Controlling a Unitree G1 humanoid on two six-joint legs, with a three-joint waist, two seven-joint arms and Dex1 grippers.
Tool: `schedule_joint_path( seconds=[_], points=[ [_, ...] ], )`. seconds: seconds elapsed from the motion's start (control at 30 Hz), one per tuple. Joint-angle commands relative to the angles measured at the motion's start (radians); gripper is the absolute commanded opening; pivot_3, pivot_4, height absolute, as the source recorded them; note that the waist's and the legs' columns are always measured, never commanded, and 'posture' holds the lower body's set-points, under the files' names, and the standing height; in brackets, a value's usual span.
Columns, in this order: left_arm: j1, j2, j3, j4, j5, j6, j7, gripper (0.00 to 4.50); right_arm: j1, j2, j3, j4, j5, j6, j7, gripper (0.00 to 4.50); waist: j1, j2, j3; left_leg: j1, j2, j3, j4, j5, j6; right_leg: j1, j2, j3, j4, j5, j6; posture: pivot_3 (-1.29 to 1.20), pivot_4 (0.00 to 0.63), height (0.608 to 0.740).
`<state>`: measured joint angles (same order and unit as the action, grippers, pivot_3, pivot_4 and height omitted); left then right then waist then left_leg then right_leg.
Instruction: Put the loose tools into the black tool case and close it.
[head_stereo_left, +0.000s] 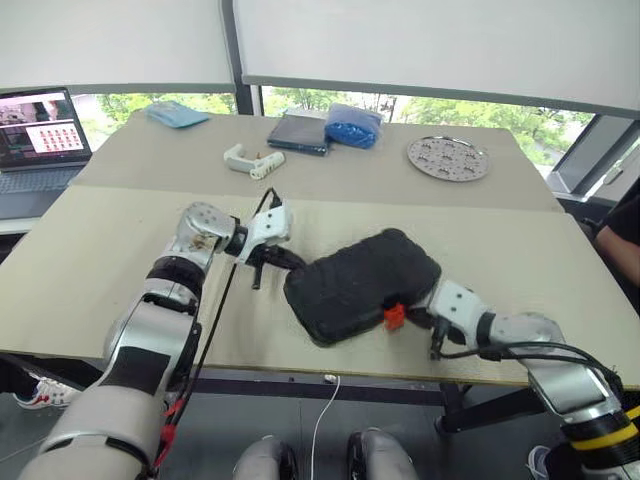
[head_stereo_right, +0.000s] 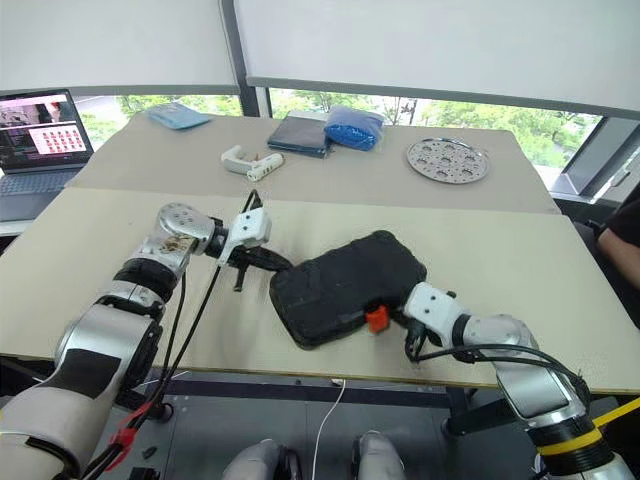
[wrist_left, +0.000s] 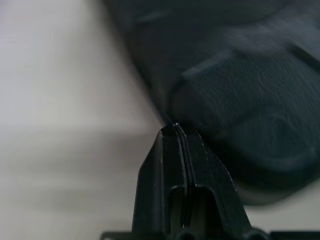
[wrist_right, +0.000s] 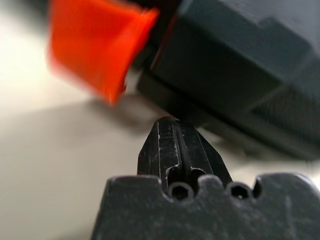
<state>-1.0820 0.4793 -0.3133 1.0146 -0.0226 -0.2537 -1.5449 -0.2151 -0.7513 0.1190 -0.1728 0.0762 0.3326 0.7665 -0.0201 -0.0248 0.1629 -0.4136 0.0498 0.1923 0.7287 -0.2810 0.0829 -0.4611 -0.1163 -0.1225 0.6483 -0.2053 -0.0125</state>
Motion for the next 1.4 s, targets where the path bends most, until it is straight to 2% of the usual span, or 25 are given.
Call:
schedule_joint_path(
  seconds=[0.03,0.13,0.23,0.3,0.4,0.53,0.7,1.0,1.27,1.4],
  points=[
    [0.062,0.015,-0.032,-0.117,-0.071,0.105,-0.069,0.07,-0.028,0.011,-0.062,-0.025,0.009,-0.044,-0.024,0.00,0.002,0.001,-0.001,0.000,0.000,-0.001,0.000,0.000,0.000,0.000,0.000,0.000,0.001,0.000,-0.001,0.00,0.150,0.718],
    [0.052,0.014,0.060,-0.158,-0.119,0.232,-0.051,0.07,-0.009,0.002,-0.093,-0.053,0.025,-0.023,-0.016,0.00,0.004,0.002,-0.001,-0.001,0.000,0.000,0.000,0.000,0.000,0.000,0.001,0.000,0.001,-0.001,-0.001,0.00,0.150,0.718],
    [0.003,0.015,0.179,-0.214,-0.220,0.448,0.024,0.07,0.073,-0.018,-0.208,-0.178,0.103,0.083,-0.008,0.00,0.012,0.002,0.000,-0.003,-0.001,-0.001,0.001,0.000,0.001,-0.001,0.002,-0.001,0.000,-0.001,0.000,0.00,0.150,0.718],
    [0.014,-0.017,0.203,-0.306,-0.247,0.544,0.080,0.07,0.135,-0.015,-0.255,-0.264,0.143,0.142,-0.011,0.00,0.014,0.002,0.000,-0.003,-0.001,-0.001,0.002,0.000,0.001,0.000,0.001,-0.001,0.000,-0.001,0.001,0.00,0.150,0.718],
    [0.054,-0.085,0.188,-0.399,-0.228,0.586,0.174,0.07,0.191,-0.005,-0.271,-0.351,0.158,0.190,-0.034,0.00,0.017,0.002,0.000,-0.002,-0.001,-0.003,0.002,0.000,0.001,0.003,0.001,-0.001,-0.001,-0.001,0.001,0.00,0.150,0.718],
    [0.115,-0.166,0.083,-0.407,-0.113,0.519,0.269,0.07,0.180,0.041,-0.277,-0.419,0.189,0.256,-0.090,0.00,0.018,0.002,0.000,0.001,-0.002,-0.003,0.002,0.000,0.002,0.004,0.001,0.000,0.000,-0.001,0.003,0.00,0.150,0.718],
    [0.148,-0.174,0.001,-0.372,-0.011,0.415,0.310,0.07,0.138,0.074,-0.260,-0.459,0.241,0.340,-0.121,0.00,0.007,0.004,-0.002,0.003,0.000,-0.003,0.001,0.000,0.001,0.004,0.003,0.001,0.000,0.000,0.000,0.00,0.150,0.718],
    [0.147,-0.183,0.000,-0.358,-0.010,0.382,0.306,0.07,0.147,0.064,-0.167,-0.412,0.201,0.357,-0.140,0.00,0.010,0.004,-0.002,0.003,-0.001,-0.003,0.001,-0.001,0.002,0.005,0.002,0.001,0.000,0.001,0.000,0.00,0.150,0.718],
    [0.159,-0.182,-0.025,-0.373,0.003,0.327,0.283,0.07,0.210,0.068,-0.254,-0.448,0.232,0.394,-0.173,0.00,0.012,0.004,-0.002,0.003,-0.001,-0.003,0.001,-0.001,0.002,0.005,0.001,0.001,0.000,0.001,0.000,0.00,0.150,0.718],
    [0.157,-0.188,-0.043,-0.369,0.017,0.281,0.274,0.07,0.254,0.078,-0.239,-0.440,0.225,0.390,-0.187,0.00,0.015,0.004,-0.002,0.003,-0.001,-0.003,0.001,-0.001,0.002,0.005,0.002,0.001,0.000,0.001,0.000,0.00,0.150,0.718]
  ],
)
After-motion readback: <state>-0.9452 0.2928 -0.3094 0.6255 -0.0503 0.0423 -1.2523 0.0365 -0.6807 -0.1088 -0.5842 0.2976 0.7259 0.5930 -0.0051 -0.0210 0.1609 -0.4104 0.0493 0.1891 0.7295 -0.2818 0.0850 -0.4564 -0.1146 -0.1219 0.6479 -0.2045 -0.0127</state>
